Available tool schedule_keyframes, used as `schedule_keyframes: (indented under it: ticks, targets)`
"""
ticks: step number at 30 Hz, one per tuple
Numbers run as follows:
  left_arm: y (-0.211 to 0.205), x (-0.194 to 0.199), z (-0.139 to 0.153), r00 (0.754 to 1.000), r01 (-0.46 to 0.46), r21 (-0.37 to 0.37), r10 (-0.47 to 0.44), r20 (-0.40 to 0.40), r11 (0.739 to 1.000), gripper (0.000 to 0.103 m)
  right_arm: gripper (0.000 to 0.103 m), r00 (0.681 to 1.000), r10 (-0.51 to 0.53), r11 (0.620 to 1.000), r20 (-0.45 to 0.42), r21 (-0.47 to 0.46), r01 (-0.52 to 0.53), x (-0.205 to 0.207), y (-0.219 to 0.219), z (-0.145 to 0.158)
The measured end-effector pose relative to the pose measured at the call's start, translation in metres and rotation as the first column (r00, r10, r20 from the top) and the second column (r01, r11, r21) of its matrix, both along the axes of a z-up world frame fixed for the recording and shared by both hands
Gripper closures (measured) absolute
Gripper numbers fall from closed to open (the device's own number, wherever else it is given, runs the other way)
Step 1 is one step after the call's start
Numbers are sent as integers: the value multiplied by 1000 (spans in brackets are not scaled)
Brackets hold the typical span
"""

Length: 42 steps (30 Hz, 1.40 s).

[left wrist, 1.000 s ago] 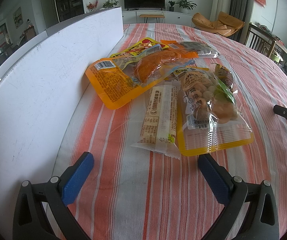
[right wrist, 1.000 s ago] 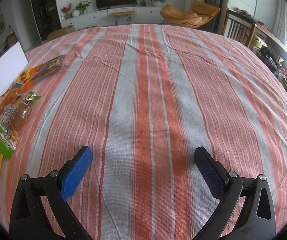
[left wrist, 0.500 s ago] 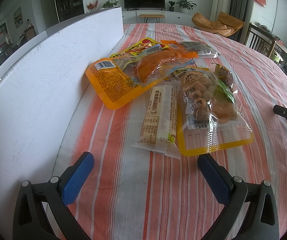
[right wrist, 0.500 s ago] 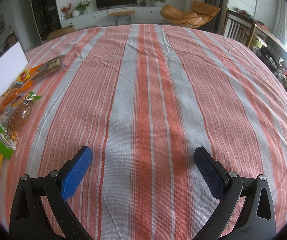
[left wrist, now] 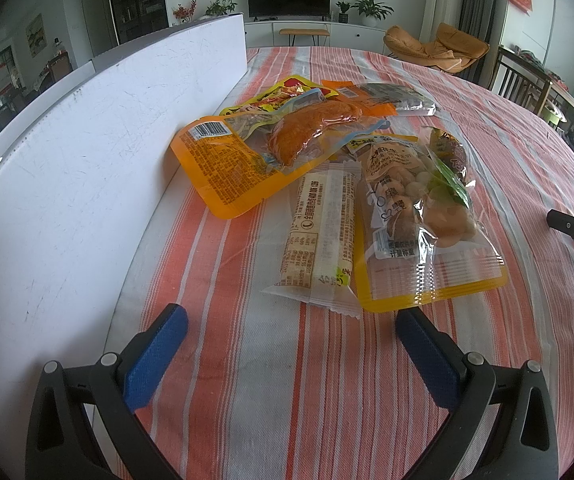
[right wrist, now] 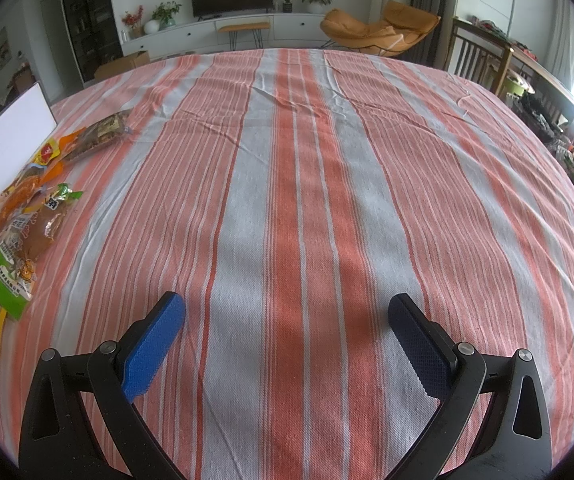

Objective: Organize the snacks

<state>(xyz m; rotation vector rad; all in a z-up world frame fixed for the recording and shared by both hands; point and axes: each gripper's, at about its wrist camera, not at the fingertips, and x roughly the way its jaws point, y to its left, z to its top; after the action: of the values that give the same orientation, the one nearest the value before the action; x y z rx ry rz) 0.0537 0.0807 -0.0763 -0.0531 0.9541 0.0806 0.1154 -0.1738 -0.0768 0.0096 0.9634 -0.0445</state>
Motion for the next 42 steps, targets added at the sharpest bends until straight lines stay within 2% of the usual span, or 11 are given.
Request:
schedule_keyframes:
  ticks: [22, 24, 26, 28, 30, 32, 35, 36, 38, 42]
  targets:
    - [0, -1, 0, 1000, 3, -1, -3, -1, 1000, 0, 0, 1000, 0, 1000, 0, 0, 0, 0, 0, 0]
    - [-1, -1, 1, 999, 35, -4, -35, -21, 999, 1, 0, 1000, 0, 1000, 0, 0, 0, 0, 0, 0]
    - [-6, -4, 6, 993, 101, -47, -103, -55, 994, 4, 0, 1000, 0, 1000, 0, 0, 0, 0, 0, 0]
    - [-17, -6, 20, 980, 187, -98, -192, -45, 977, 4, 0, 1000, 0, 1000, 0, 0, 0, 0, 0, 0]
    - [-32, -4, 37, 970, 242, -67, -243, -9, 968, 4, 0, 1000, 0, 1000, 0, 0, 0, 0, 0, 0]
    - [-54, 5, 55, 952, 304, 16, -304, 26, 953, 4, 0, 1000, 0, 1000, 0, 0, 0, 0, 0, 0]
    - [-81, 34, 55, 941, 338, 124, -338, -16, 933, 4, 0, 1000, 0, 1000, 0, 0, 0, 0, 0, 0]
    - [-84, 45, 51, 942, 335, 138, -334, -31, 932, 4, 0, 1000, 0, 1000, 0, 0, 0, 0, 0, 0]
    - [-84, 67, 40, 956, 292, 141, -285, -65, 946, 4, 0, 1000, 0, 1000, 0, 0, 0, 0, 0, 0]
    - [-70, 100, 19, 978, 184, 80, -174, -117, 980, 4, 0, 1000, 0, 1000, 0, 0, 0, 0, 0, 0]
